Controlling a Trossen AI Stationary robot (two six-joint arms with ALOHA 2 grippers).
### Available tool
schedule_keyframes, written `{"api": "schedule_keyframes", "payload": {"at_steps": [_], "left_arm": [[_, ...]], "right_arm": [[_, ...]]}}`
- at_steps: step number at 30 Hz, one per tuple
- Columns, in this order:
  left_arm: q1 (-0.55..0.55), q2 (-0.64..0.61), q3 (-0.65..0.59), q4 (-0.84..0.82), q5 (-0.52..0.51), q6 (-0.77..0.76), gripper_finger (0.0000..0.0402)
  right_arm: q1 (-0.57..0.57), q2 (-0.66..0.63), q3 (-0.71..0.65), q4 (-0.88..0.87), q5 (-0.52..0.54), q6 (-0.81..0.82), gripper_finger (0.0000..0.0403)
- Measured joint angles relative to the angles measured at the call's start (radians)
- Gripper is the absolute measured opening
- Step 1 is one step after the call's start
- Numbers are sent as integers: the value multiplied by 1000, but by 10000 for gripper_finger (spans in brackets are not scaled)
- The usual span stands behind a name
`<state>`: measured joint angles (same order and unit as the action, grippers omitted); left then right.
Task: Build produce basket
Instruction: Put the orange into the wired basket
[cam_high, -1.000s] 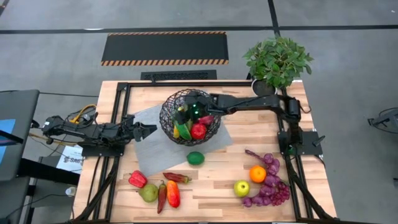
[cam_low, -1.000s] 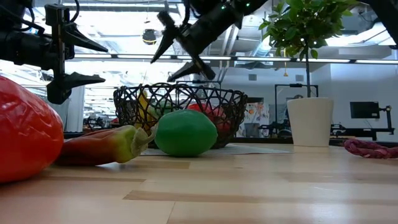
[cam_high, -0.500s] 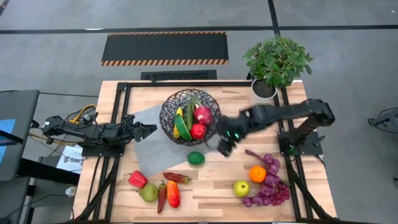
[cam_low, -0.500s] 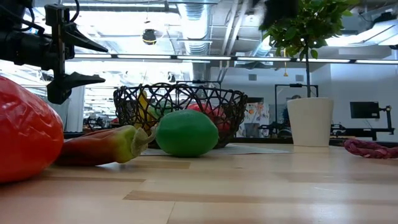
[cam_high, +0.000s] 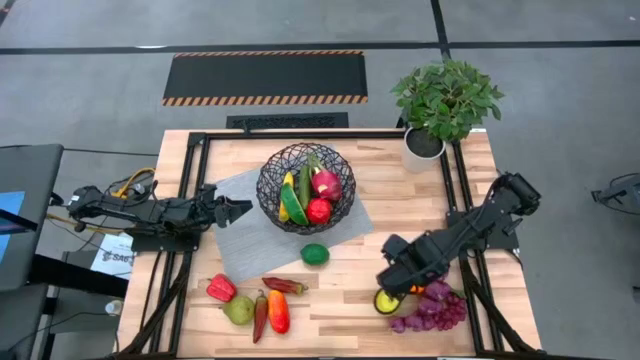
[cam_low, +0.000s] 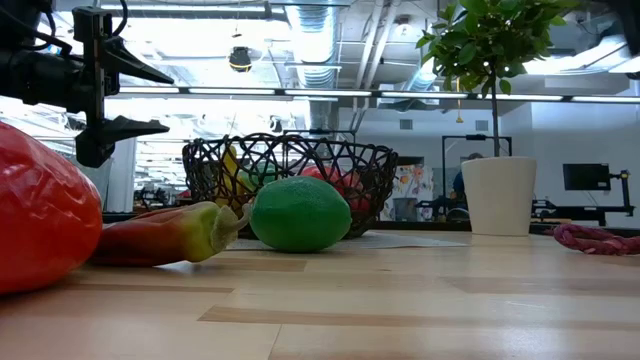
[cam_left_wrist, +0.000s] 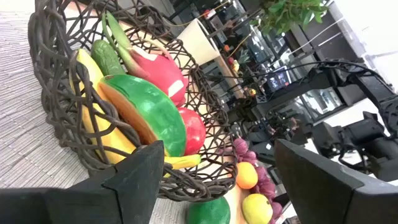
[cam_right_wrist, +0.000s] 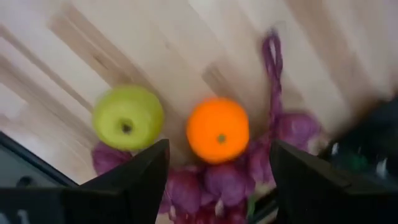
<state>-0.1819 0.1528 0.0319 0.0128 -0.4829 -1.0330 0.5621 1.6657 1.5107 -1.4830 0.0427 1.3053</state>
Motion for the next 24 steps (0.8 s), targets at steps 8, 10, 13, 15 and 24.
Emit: {"api": "schedule_keyframes", "payload": {"at_steps": [8,10,13,15,24], "left_arm": [[0,6,0,0,0,-1,289],[0,6,0,0,0,0,289],[0,6,0,0,0,0,289],[0,6,0,0,0,0,289],[0,6,0,0,0,4,289]], "right_arm": [[64,-120,-317,353,-85,172,302],[76,-139,-383,447,-102,199,307],[85,-148,-461,508,-123,240,318],[87,-140,-493,507,-140,245,327],[73,-101,-559,538,-147,198,362]]}}
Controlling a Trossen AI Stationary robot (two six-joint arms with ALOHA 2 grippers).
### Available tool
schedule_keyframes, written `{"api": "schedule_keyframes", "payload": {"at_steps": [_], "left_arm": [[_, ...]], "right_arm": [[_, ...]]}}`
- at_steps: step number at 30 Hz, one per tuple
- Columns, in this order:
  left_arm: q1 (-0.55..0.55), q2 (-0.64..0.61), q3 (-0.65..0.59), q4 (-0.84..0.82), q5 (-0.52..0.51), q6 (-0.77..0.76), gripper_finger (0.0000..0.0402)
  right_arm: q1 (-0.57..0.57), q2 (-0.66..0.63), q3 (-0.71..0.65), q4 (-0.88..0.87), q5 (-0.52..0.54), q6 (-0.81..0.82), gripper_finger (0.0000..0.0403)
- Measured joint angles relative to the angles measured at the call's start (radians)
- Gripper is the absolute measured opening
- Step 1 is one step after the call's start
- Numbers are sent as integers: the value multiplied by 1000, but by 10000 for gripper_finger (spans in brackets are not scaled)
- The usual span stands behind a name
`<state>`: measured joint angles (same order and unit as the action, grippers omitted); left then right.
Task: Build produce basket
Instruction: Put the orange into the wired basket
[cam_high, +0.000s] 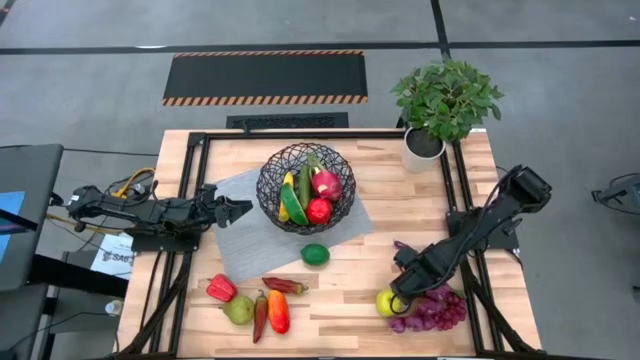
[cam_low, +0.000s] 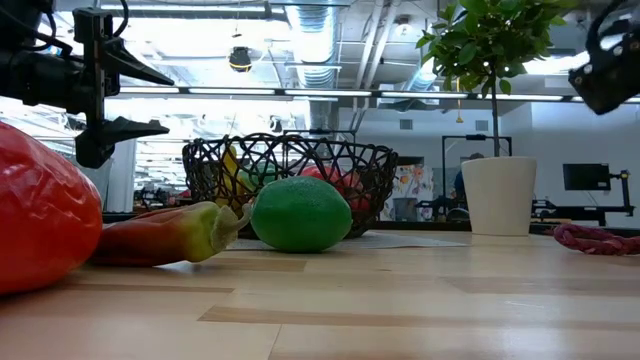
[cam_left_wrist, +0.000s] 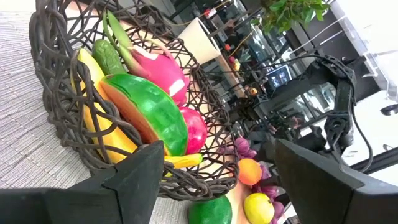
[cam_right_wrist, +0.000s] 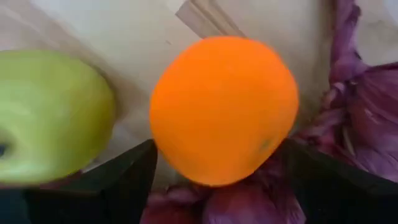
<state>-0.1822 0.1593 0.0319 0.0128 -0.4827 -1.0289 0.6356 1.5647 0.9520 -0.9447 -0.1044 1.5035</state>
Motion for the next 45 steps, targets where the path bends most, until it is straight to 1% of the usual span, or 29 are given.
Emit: {"api": "schedule_keyframes", "payload": {"at_steps": [5,9,13,16,21,31,34,36,39,42,45], "left_arm": [[0,4,0,0,-1,3,289],[0,11,0,0,-1,3,289],[0,11,0,0,-2,4,289],[0,11,0,0,-2,3,289],[0,11,0,0,-2,3,289],[0,11,0,0,-2,2,289],[0,11,0,0,-2,0,289],[0,11,0,0,-2,-2,289],[0,11,0,0,-3,-4,289],[0,11,0,0,-3,-4,289],[0,11,0,0,-5,-4,289]], "right_arm": [[-4,60,-22,29,12,-37,357],[-10,105,-22,72,23,-69,345],[-20,127,-22,87,27,-71,322],[-30,126,-21,86,35,-67,298],[-40,105,-21,82,53,-64,243],[-41,43,-21,80,61,-69,84],[-30,8,-21,77,62,-68,58],[-25,-20,-21,77,53,-64,57],[-25,-66,-21,71,37,-33,78],[-25,-119,-21,71,47,-11,128],[-30,-169,-20,98,86,-27,201]]}}
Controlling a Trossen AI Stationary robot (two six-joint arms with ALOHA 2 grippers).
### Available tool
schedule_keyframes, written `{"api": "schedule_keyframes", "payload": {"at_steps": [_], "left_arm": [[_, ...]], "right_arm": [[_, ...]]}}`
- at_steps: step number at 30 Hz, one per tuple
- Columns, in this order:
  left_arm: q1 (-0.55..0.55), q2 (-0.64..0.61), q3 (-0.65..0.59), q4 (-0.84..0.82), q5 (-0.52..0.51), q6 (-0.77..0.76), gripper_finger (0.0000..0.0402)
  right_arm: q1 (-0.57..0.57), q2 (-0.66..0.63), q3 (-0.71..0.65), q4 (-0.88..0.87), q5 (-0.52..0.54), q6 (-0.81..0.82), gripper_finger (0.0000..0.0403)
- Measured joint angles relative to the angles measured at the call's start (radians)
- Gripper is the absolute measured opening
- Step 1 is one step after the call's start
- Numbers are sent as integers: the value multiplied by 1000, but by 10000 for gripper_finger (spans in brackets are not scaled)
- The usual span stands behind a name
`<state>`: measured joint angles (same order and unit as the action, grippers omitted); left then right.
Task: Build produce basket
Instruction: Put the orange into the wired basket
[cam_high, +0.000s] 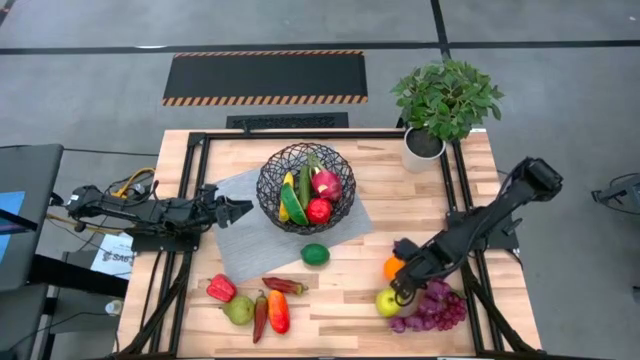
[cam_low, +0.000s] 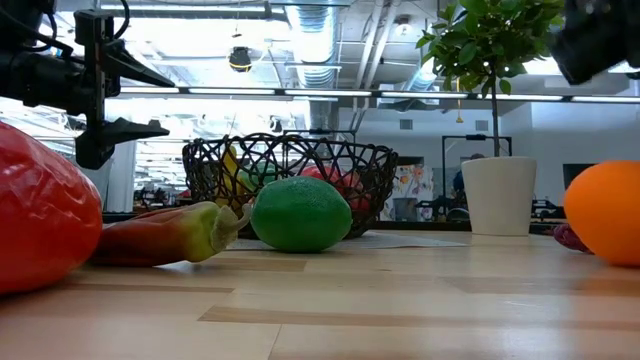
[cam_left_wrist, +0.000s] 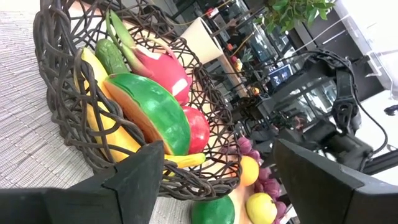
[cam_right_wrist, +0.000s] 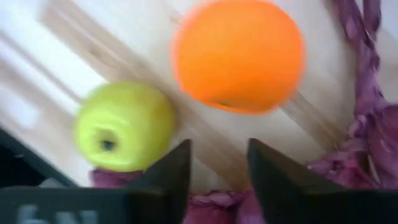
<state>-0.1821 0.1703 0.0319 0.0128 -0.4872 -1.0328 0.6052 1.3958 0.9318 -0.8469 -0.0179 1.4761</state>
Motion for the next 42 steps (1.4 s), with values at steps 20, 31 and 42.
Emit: {"api": "schedule_keyframes", "payload": {"at_steps": [20,31,42], "left_arm": [[0,0,0,0,-21,-2,289],[0,0,0,0,-21,0,289],[0,0,0,0,-21,0,289]], "right_arm": [[-228,-3,0,-9,20,-752,382],[-249,208,0,-25,-58,-902,388],[-232,288,0,-50,-80,-869,356]]}}
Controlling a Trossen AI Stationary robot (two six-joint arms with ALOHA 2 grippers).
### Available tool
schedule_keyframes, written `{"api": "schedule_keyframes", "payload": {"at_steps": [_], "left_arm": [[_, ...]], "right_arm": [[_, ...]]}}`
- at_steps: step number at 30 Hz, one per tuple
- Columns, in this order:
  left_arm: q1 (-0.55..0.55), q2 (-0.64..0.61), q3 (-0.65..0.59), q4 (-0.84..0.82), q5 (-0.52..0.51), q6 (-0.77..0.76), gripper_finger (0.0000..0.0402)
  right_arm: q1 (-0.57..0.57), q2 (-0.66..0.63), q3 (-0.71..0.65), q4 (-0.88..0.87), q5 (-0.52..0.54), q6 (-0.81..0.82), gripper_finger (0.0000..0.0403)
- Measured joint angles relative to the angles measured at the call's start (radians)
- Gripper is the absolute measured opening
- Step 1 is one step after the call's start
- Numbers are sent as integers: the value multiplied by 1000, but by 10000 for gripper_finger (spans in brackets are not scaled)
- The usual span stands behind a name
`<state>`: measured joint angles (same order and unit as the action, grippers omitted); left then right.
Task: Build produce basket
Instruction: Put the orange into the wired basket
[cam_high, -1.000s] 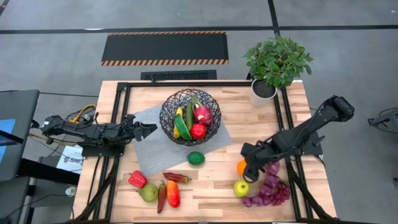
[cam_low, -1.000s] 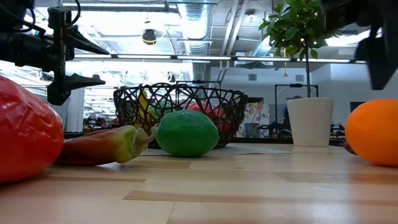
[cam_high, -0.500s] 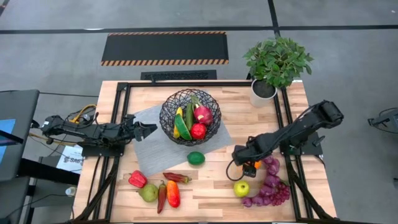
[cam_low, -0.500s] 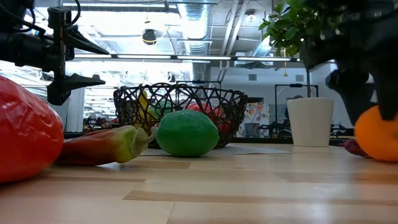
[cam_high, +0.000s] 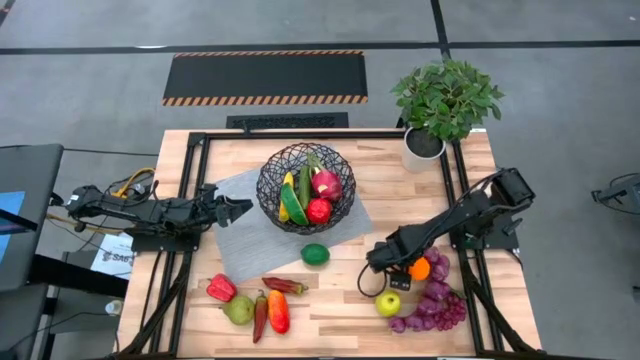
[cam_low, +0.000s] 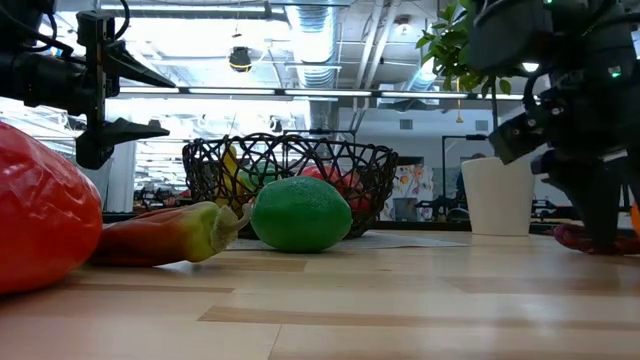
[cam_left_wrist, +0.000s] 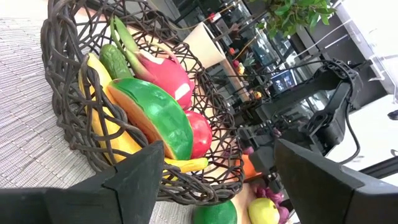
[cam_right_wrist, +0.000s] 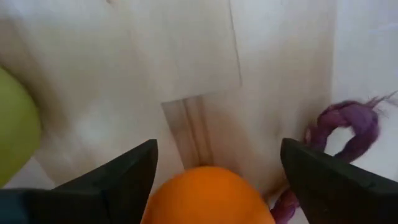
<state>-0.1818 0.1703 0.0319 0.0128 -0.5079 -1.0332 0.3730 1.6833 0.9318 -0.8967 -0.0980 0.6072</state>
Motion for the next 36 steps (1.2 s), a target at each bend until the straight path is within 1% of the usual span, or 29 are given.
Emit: {"api": "schedule_keyframes", "payload": {"at_steps": [6,10,13,15,18,21,24,27,32,36], "left_arm": [[0,0,0,0,0,11,289],[0,1,0,0,0,16,289],[0,2,0,0,0,16,289],[0,2,0,0,0,16,289],[0,2,0,0,0,16,289],[0,2,0,0,-2,16,289],[0,2,0,0,-15,16,289],[0,2,0,0,-28,16,289],[0,2,0,1,-32,16,289],[0,2,0,0,-31,16,289]], "right_arm": [[1,-69,1,-42,-23,37,354],[0,-149,4,-49,-23,112,358],[7,-212,5,-103,-23,182,358],[23,-252,4,-132,-23,233,358],[67,-306,4,-112,-27,302,359],[121,-331,4,-115,-26,336,359],[159,-327,3,-124,-7,339,359],[171,-289,-6,-108,2,359,363],[159,-193,-5,-96,-50,380,378],[154,-132,-5,-66,-59,364,393]]}}
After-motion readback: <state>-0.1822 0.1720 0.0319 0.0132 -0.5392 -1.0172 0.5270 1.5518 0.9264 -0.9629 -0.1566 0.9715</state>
